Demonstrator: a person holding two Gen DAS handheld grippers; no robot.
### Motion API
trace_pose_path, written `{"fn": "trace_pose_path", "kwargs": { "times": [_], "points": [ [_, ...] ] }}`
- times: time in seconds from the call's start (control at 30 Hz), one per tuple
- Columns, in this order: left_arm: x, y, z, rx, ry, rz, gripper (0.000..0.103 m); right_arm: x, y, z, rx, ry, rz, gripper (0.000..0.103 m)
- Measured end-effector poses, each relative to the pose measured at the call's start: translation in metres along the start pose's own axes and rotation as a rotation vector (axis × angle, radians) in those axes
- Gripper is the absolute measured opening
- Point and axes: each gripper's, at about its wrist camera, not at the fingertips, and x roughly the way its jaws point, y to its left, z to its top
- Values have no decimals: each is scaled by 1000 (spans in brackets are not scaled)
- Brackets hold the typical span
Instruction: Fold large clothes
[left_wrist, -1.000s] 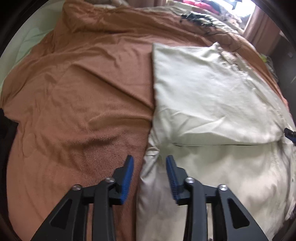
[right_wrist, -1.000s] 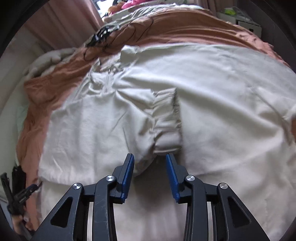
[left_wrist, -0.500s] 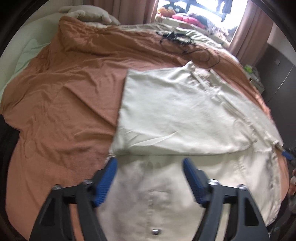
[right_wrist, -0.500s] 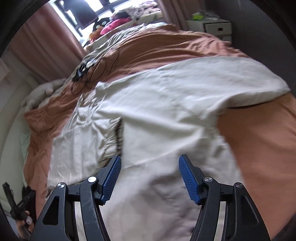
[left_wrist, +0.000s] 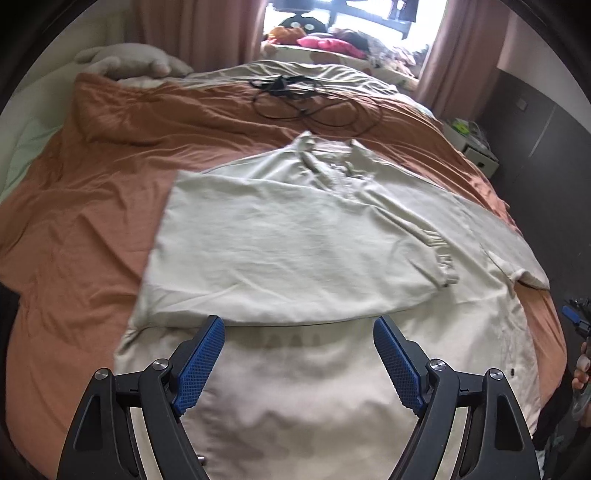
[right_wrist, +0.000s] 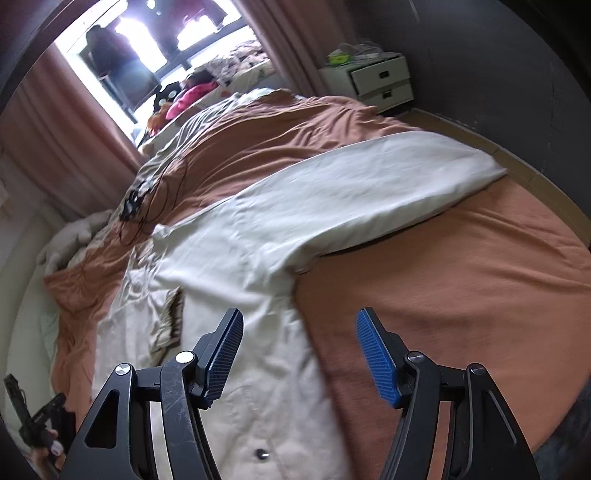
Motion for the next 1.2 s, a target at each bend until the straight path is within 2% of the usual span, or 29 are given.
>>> {"fn": "trace_pose_path", "kwargs": {
  "times": [0.33, 0.6, 0.63, 0.87, 1.0, 1.2],
  "points": [
    [20, -81, 6, 101, 14, -26, 84, 2, -72, 24, 103, -39, -4, 59],
    [58, -125, 13, 162, 33, -20, 84, 35, -121, 49, 180, -47, -17, 52],
    [63, -128, 14, 165, 36, -18, 84, 39, -124, 53, 183, -48, -19, 50],
    [106, -139, 21, 167, 70, -6, 84, 82, -153, 79, 209, -45, -53, 48],
    [131, -143, 23, 176, 79, 10, 84, 105, -166, 88, 229, -30, -59, 37],
    [157, -136, 19, 151, 108, 8, 84, 124, -175, 99, 246, -35, -71, 37]
  ]
}}
